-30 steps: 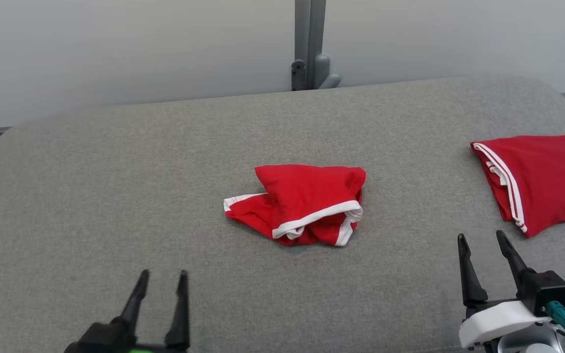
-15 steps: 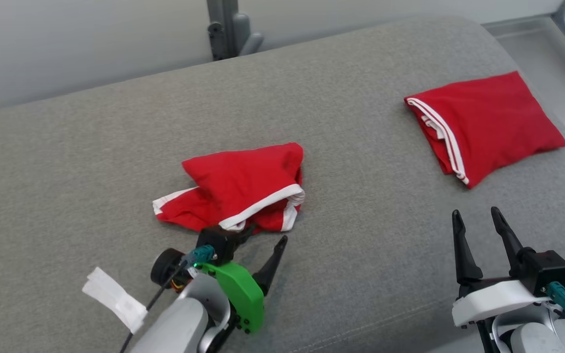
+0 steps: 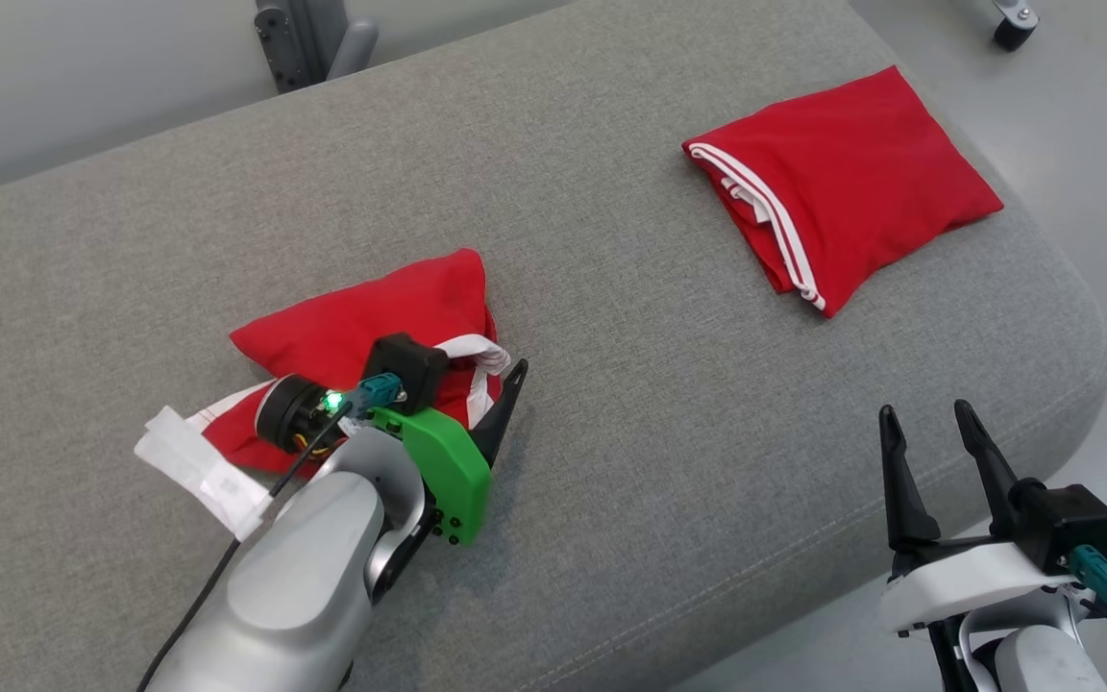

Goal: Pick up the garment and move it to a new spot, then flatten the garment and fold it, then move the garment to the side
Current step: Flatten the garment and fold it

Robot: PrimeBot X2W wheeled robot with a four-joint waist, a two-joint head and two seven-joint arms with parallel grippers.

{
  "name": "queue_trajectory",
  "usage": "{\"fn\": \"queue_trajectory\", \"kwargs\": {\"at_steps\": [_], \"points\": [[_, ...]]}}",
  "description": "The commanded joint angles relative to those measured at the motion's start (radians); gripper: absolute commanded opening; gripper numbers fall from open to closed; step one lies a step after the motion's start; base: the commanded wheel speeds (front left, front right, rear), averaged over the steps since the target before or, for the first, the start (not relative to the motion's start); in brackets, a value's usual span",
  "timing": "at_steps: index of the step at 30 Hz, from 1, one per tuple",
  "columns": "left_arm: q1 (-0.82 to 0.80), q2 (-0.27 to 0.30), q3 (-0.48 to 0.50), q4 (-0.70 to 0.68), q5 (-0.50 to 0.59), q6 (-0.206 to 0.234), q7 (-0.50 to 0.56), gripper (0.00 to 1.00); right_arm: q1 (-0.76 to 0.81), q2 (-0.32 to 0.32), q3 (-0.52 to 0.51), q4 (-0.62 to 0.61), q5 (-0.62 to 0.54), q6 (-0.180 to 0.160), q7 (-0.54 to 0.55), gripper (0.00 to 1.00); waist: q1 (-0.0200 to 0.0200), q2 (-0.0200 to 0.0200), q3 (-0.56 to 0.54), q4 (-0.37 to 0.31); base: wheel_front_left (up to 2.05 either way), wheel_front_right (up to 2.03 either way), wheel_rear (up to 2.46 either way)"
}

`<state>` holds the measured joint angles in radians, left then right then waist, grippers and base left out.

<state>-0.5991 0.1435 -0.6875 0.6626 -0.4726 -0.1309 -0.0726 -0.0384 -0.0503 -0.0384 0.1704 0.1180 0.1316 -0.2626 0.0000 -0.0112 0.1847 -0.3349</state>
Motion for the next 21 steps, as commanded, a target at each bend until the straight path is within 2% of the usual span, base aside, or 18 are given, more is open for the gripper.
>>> {"fn": "queue_trajectory", "kwargs": {"at_steps": [1, 8, 14, 15, 16, 18, 19, 21], "points": [[-0.024, 0.006, -0.012, 0.013, 0.015, 0.000, 0.004, 1.00, -0.013, 0.000, 0.004, 0.001, 0.006, -0.002, -0.003, 1.00, 0.0000, 0.0112, 0.009, -0.008, 0.00, 0.00, 0.00], [-0.074, 0.023, -0.087, 0.084, 0.003, 0.000, 0.063, 1.00, -0.019, 0.000, 0.011, 0.009, 0.015, -0.002, -0.003, 1.00, 0.0000, 0.0112, 0.018, -0.020, 0.00, 0.00, 0.00], [-0.099, 0.044, -0.113, 0.152, 0.023, 0.001, 0.092, 1.00, -0.023, -0.001, 0.011, 0.012, 0.023, -0.002, -0.003, 1.00, 0.0000, 0.0112, 0.030, -0.029, 0.00, 0.00, 0.00], [-0.103, 0.047, -0.116, 0.164, 0.023, 0.001, 0.098, 0.78, -0.023, 0.000, 0.012, 0.013, 0.024, -0.002, -0.003, 1.00, 0.0000, 0.0112, 0.032, -0.030, 0.00, 0.00, 0.00], [-0.106, 0.049, -0.123, 0.177, 0.025, 0.001, 0.108, 0.47, -0.024, 0.000, 0.012, 0.013, 0.024, -0.002, -0.003, 1.00, 0.0000, 0.0112, 0.034, -0.031, 0.00, 0.00, 0.00], [-0.105, 0.045, -0.136, 0.196, 0.016, 0.001, 0.128, 0.13, -0.025, -0.001, 0.011, 0.013, 0.025, -0.002, -0.003, 1.00, 0.0000, 0.0112, 0.036, -0.031, 0.00, 0.00, 0.00], [-0.095, 0.040, -0.160, 0.198, 0.001, 0.001, 0.147, 0.00, -0.025, -0.001, 0.007, 0.014, 0.023, -0.002, -0.003, 1.00, 0.0000, 0.0112, 0.038, -0.029, 0.00, 0.00, 0.00], [-0.094, 0.039, -0.175, 0.185, -0.018, 0.000, 0.157, 0.00, -0.023, -0.001, 0.000, 0.014, 0.022, -0.002, -0.003, 1.00, 0.0000, 0.0112, 0.039, -0.023, 0.00, 0.00, 0.00]]}}
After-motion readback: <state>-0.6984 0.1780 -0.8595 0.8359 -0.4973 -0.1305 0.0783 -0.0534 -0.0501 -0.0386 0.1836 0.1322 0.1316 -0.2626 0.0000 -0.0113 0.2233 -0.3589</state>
